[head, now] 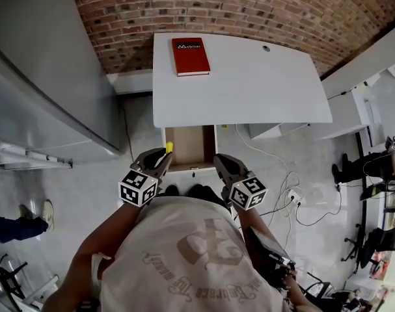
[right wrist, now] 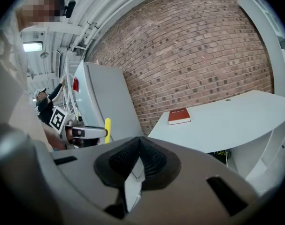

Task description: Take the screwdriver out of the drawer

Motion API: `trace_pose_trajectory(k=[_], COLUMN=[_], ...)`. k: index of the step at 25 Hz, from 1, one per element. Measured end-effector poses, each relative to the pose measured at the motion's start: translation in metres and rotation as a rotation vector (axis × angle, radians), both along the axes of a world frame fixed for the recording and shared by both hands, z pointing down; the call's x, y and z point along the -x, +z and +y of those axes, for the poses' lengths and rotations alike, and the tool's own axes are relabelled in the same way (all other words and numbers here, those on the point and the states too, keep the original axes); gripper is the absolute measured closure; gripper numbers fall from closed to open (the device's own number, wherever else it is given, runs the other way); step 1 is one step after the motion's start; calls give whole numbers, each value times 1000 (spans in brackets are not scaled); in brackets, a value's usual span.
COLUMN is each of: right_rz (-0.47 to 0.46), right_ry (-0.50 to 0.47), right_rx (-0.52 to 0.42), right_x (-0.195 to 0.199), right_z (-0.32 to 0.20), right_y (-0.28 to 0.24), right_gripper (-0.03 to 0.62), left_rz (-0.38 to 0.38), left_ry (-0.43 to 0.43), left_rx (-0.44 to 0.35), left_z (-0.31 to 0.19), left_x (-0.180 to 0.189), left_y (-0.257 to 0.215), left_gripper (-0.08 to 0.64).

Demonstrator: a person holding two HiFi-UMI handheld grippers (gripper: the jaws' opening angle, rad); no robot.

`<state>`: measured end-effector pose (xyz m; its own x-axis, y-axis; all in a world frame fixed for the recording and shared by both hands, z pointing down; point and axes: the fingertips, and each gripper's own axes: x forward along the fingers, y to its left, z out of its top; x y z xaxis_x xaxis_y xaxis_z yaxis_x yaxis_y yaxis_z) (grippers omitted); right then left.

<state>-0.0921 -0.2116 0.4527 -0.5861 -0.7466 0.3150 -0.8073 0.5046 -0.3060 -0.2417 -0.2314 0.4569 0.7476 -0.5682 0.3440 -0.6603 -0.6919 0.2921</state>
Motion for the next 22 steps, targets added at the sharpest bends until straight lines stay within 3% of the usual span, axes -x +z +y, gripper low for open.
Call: trace_pose_trajectory(k=[22], right_rz=[36], right_ry=[-13], right_rx=[12], right_x=[4], right_z=[26], right_y=[19], right_gripper=[586], left_rz=[81], left_ry=[2], left_rx=[48], left_z=[18], left_x=[-5], left_y=[18], left_gripper=[497])
